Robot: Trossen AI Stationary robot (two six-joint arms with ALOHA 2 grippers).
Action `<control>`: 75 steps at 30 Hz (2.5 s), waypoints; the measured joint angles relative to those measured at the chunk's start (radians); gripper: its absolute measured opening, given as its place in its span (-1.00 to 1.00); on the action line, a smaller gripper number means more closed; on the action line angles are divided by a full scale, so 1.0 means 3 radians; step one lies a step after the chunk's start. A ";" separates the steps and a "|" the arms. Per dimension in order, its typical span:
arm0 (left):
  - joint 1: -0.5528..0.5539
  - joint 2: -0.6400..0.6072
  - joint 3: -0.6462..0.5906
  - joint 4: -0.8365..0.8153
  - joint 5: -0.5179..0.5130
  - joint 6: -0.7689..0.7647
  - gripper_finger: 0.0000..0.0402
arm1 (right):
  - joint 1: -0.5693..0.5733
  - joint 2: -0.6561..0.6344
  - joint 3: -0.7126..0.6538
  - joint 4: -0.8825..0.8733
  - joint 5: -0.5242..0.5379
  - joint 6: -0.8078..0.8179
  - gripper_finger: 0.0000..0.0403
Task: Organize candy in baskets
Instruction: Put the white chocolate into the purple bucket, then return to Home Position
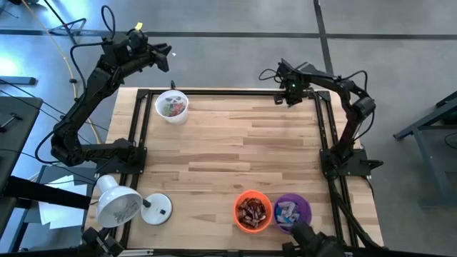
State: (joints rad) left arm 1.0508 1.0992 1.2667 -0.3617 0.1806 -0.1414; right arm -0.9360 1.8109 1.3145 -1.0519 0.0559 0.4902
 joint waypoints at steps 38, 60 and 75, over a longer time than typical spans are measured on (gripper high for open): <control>0.0001 0.0000 0.0000 -0.0044 -0.0001 0.0400 -0.51 | 0.4388 -0.1676 0.0328 -0.1116 -0.0548 0.5172 -0.99; 0.0001 0.0001 0.0000 0.0080 0.0000 0.0399 -0.51 | 0.5352 -0.1135 0.0328 -0.0141 -0.0719 0.5990 -0.79; -0.0016 0.0001 0.0000 0.0073 0.0040 0.0335 -0.51 | 0.5327 -0.1134 0.0328 -0.0308 -0.0776 0.5607 -0.26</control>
State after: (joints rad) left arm 1.0458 1.0996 1.2667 -0.3397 0.1925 -0.0411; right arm 0.6621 1.4708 1.4128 -1.1442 -0.1769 2.1722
